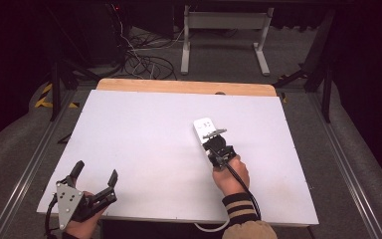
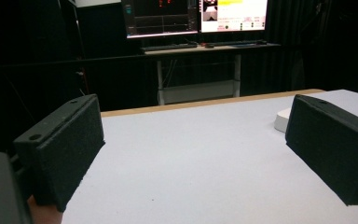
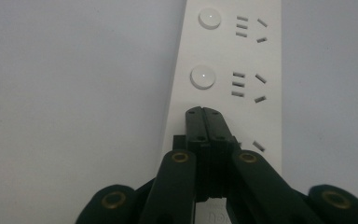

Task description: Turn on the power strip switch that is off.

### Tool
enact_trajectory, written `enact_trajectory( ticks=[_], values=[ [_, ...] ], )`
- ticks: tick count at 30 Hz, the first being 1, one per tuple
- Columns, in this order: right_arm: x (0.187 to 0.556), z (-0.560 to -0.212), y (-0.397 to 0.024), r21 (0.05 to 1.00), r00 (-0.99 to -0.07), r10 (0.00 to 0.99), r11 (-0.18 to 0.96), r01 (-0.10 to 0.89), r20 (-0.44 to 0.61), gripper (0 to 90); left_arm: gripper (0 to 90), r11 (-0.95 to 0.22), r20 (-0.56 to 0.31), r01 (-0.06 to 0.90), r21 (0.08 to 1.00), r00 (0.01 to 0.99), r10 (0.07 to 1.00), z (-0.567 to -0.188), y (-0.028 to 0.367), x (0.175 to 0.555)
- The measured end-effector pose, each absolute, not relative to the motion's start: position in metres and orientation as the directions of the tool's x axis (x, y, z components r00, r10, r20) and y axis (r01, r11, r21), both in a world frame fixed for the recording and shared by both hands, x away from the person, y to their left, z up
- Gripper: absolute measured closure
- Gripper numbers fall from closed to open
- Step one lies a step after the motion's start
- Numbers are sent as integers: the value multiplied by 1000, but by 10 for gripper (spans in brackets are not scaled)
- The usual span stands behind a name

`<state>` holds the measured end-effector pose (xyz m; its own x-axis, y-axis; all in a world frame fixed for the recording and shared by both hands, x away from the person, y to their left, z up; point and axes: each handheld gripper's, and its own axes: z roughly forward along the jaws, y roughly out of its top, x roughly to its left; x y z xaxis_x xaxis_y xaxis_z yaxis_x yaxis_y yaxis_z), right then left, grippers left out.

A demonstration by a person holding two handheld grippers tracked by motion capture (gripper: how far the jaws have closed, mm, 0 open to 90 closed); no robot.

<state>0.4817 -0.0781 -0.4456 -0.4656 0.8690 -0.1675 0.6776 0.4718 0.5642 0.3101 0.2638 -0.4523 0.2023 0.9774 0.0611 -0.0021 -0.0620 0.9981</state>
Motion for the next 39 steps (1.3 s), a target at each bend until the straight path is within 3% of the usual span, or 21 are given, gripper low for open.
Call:
enact_trajectory(
  ticks=[21,33,39],
  values=[
    [485,-444,-77,561,-477,859,491,666,-185,900,48,-56,53,8,998,205,977,-453,264,311],
    [482,-432,-88,611,-490,858,473,634,-155,900,48,-58,54,15,998,204,977,-454,264,312],
    [478,-419,-102,680,-478,866,439,587,-147,900,48,-60,56,17,998,205,977,-454,264,313]
  ],
)
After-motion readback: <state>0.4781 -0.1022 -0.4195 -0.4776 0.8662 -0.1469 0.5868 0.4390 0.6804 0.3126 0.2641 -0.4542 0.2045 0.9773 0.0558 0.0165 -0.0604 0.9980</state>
